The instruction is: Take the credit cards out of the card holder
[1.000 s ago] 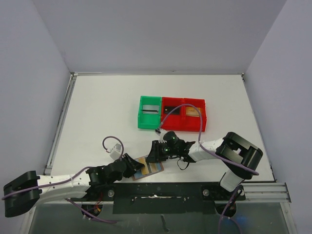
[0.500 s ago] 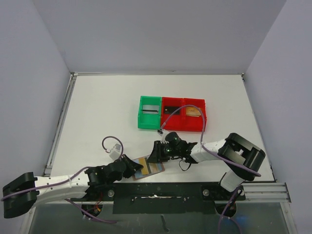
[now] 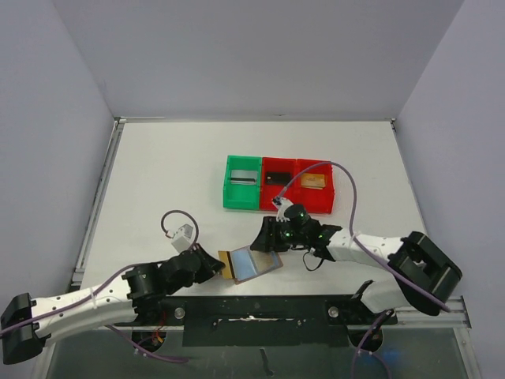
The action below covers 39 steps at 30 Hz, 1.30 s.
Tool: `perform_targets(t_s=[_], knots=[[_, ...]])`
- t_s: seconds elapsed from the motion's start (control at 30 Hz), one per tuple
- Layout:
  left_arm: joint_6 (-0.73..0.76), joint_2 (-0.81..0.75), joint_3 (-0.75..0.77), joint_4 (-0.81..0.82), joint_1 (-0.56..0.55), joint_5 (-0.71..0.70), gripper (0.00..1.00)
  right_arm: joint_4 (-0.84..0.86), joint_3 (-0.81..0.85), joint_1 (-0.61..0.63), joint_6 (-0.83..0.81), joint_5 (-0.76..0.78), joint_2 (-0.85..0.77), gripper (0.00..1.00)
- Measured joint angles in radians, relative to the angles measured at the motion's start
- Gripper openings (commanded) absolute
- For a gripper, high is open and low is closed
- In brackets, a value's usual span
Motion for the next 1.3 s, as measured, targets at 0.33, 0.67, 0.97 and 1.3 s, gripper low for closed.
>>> perform_targets(t_s=[0.33,0.67,0.97,1.3], knots=[[0.263,0.187,0.272,0.077,0.222,0.175,0.0,-0.128,0.037,-0.295,-0.04,0.005,-0.336,0.69],[0.333,0.341,0.285,0.341,0.507,0.593,0.0,-0.179,0.037,-0.578,-0.064,-0.206,-0.457,0.77],[0.298,0.497,0.312,0.64,0.508,0.754,0.0,-0.144,0.039,-0.581,-0.067,-0.357,-0.444,0.69],[0.235,0.53,0.307,0.864,0.509,0.806,0.0,-0.004,0.068,-0.554,-0.004,-0.494,-0.343,0.57]])
